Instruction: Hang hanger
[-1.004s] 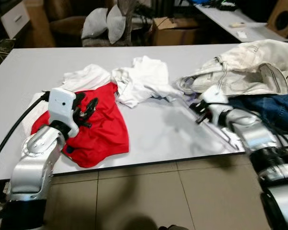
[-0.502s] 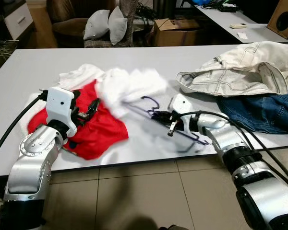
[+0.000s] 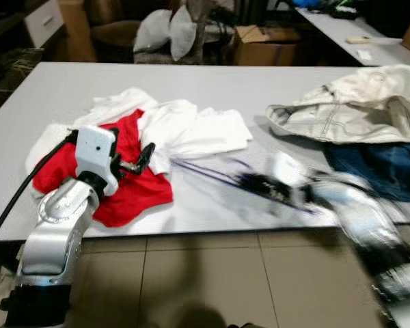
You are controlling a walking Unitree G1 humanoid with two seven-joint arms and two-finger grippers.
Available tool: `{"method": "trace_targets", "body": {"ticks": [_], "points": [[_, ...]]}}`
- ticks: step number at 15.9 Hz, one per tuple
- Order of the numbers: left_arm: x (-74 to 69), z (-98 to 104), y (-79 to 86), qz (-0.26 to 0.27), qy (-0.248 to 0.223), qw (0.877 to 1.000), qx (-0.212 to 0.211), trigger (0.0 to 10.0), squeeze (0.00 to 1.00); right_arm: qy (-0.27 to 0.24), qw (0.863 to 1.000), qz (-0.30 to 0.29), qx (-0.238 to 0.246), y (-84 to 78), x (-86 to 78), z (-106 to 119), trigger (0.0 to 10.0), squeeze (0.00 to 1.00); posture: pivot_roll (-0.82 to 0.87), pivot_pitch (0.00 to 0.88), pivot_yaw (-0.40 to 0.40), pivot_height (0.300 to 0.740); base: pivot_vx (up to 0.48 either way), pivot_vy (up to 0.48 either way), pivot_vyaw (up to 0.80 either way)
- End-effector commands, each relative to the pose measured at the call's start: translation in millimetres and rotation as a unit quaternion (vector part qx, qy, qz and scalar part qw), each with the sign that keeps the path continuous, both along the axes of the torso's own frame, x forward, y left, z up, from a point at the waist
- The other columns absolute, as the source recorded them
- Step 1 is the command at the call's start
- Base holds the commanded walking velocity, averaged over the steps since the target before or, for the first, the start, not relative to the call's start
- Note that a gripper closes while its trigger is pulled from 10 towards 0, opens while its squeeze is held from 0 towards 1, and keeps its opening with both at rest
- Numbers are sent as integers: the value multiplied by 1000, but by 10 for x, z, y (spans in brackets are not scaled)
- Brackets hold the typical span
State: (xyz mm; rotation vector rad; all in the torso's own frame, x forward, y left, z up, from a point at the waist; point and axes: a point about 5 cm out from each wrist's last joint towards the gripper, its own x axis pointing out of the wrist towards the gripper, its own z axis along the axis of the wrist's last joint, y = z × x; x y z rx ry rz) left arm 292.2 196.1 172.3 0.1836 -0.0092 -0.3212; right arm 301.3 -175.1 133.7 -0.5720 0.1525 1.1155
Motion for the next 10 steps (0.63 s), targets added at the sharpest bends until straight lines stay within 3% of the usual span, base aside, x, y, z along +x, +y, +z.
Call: {"method": "trace_targets", "body": {"ticks": [1, 4, 5, 6, 8, 10], "points": [[32, 45, -7, -10, -3, 1000, 9, 10000, 1000, 0, 1000, -19, -9, -158, -101, 123, 10000, 0, -18, 0, -25, 740, 0, 0, 0], [39, 46, 11, -26, 5, 999, 19, 10000, 1000, -5, 997, -82, 14, -435, -446, 317, 10000, 0, -33, 0, -11, 740, 0, 0, 0], [25, 33, 8, -36, 9, 999, 19, 10000, 1000, -10, 995, -98, 32, -461, -500, 356, 10000, 0, -42, 0, -6, 740, 0, 0, 0], [-48, -52, -93, -106, 36, 994, 15, 10000, 1000, -37, 978, -177, 101, -512, -601, 465, 10000, 0, -67, 0, 4, 740, 0, 0, 0], [-81, -148, -182, -140, 52, 989, 24, 10000, 1000, -54, 958, -243, 142, -470, -637, 471, 10000, 0, -89, 0, 2, 740, 0, 0, 0], [-120, -237, -153, -145, 63, 986, 49, 10000, 1000, -44, 949, -267, 160, -366, -722, 411, 10000, 0, -82, 0, -14, 740, 0, 0, 0]]}}
